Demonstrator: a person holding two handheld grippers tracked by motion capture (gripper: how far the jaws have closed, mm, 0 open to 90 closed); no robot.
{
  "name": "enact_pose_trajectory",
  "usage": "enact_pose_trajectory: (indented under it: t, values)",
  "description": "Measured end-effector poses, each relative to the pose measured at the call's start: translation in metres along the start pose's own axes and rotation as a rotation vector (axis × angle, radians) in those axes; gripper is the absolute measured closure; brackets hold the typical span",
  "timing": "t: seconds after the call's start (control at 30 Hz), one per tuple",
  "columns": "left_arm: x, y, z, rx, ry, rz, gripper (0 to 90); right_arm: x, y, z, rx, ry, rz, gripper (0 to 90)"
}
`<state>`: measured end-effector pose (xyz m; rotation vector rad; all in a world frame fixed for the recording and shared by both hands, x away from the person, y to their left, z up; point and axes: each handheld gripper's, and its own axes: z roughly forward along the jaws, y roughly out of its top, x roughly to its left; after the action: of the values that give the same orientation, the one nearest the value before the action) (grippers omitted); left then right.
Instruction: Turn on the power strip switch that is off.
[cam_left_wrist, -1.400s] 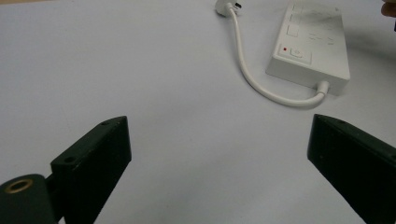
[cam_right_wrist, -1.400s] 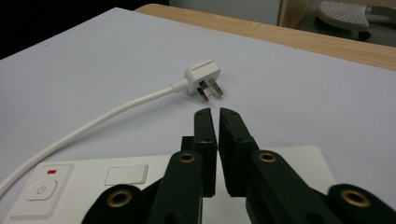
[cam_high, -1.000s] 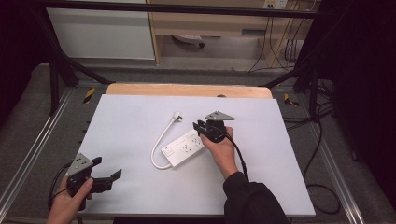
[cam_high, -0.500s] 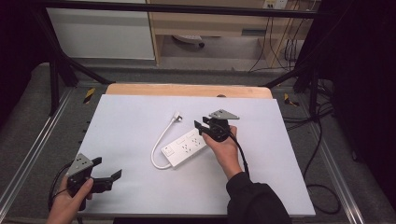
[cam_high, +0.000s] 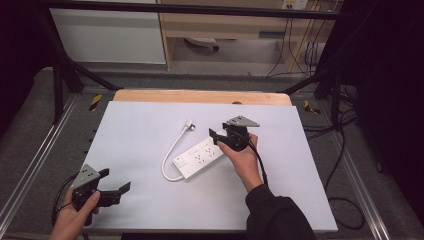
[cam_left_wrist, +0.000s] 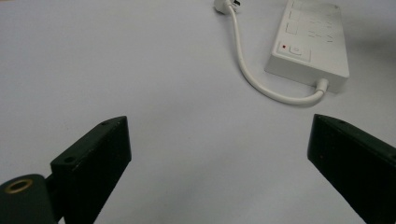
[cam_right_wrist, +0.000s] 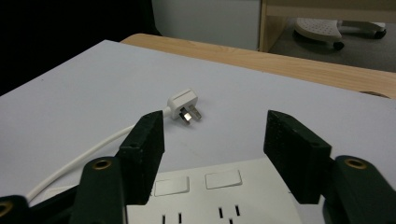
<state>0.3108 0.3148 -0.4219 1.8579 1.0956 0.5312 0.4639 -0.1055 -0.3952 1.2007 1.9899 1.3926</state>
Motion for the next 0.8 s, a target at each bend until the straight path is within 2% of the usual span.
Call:
enact_pose_trajectory:
  t: [0.5,0.7,0.8]
  values:
    - [0.0,0.0,0.0,0.002,0.001,-0.001,6.2,-0.015,0.007,-0.023,-0.002,-0.057,0.009,9.2]
    - [-0.001,0.0,0.001,0.0,0.001,-0.005,6.2,-0.024,0.011,-0.038,-0.024,-0.055,0.031,7.2]
    - [-0.001,0.0,0.001,0.001,0.0,-0.005,6.2,-0.028,0.012,-0.047,-0.046,-0.058,0.019,6.2]
